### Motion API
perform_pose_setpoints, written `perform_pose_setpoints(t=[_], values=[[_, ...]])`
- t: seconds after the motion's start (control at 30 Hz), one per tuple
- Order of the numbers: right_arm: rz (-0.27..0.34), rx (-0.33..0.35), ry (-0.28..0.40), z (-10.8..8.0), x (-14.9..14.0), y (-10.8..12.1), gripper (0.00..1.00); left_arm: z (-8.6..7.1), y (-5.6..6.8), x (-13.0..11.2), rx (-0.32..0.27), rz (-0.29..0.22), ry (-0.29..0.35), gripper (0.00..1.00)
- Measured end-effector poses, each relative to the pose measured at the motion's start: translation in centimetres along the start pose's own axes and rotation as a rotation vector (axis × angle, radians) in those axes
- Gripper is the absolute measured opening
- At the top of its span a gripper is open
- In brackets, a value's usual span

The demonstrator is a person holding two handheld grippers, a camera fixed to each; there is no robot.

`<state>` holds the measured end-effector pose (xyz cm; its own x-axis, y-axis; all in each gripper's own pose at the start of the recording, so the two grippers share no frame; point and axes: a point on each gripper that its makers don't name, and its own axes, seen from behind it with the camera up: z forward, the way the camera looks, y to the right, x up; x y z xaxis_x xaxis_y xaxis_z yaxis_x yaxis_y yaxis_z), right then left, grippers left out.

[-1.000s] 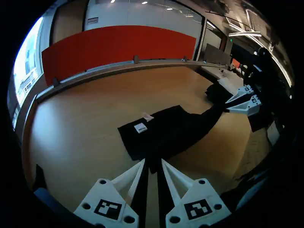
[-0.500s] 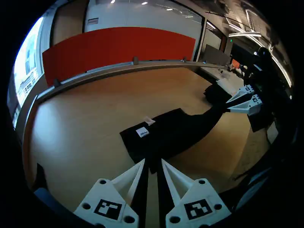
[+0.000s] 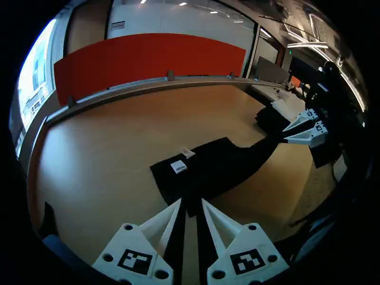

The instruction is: Fold towel

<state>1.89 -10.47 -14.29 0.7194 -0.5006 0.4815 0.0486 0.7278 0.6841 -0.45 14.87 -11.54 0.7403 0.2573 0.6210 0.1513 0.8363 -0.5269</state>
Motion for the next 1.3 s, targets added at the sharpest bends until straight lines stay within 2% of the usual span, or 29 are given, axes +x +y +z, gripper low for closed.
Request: perform_pose_setpoints(t=[0.3,0.9,1.1,1.3], values=[[0.005,-0.007,-0.024,1.3,-0.6,0.9,0.13,1.6,-0.7,0.6,0.015,-0.006,0.003,0.14],[0.031,-0.035,-0.057,5.5,-0.8,4.1,0.13,6.8,-3.1,1.2,0.037,-0.025,-0.023,0.14],[0.029,-0.041,-0.075,7.0,-1.2,4.7,0.13,8.2,-3.8,1.2,0.044,-0.009,-0.03,0.14],[0.036,-0.041,-0.086,7.8,-1.5,5.0,0.13,9.0,-3.9,1.0,0.044,-0.002,-0.038,0.14]])
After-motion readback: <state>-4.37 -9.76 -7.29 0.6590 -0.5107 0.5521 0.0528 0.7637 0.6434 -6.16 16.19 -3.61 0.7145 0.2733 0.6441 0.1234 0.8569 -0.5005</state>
